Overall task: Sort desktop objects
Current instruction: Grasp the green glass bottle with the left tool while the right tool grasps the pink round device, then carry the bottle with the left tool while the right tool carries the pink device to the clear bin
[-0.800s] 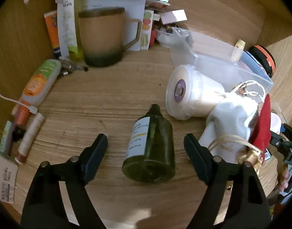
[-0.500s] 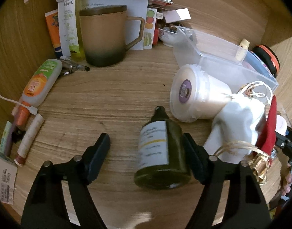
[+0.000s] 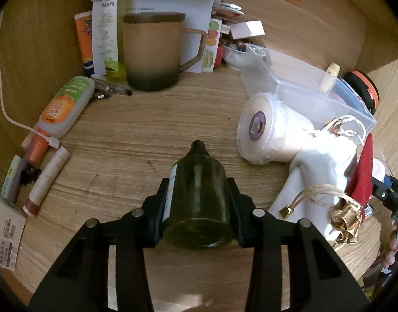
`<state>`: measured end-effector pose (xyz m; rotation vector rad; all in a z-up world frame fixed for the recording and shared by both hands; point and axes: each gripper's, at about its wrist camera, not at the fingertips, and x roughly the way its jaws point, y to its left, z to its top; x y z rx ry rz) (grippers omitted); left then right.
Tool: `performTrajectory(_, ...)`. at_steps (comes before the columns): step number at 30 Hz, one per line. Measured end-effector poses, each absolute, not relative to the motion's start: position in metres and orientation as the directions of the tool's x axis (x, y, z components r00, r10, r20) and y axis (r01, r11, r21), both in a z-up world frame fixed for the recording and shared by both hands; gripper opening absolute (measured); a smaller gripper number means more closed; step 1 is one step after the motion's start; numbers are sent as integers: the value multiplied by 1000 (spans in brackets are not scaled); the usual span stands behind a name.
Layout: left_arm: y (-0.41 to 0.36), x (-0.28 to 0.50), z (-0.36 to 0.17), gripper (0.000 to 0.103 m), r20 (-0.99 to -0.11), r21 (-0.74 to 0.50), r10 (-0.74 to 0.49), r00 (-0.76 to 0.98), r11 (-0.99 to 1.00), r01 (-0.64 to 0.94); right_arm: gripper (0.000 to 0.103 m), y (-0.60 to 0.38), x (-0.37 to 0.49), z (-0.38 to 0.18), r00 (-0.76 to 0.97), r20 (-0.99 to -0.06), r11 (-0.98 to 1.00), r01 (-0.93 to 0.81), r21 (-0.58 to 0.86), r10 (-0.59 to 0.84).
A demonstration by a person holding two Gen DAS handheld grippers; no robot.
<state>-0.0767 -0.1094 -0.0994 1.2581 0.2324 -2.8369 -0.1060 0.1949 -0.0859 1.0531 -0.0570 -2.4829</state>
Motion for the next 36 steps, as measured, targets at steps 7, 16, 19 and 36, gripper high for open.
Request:
performTrajectory(7, -110, -67, -84, 41, -700, -119, 19, -714, -989, 91, 64, 202, -102, -80, -617, -664, -901, 367, 232, -422)
performTrajectory(16, -106, -49, -59, 41, -653, -109, 16, -757, -991, 73, 64, 222, -85, -55, -670, -613, -907, 347, 240, -418)
performTrajectory(19, -101, -42, -49, 41, -636, -99, 16, -771, -993, 61, 64, 229, -81, -46, -687, -599, -911, 340, 234, -411)
performTrajectory(36, -60, -48, 15, 41, -558, -60, 111, -823, -994, -94, 64, 249, -78, 17, -754, -489, -898, 395, 196, -439)
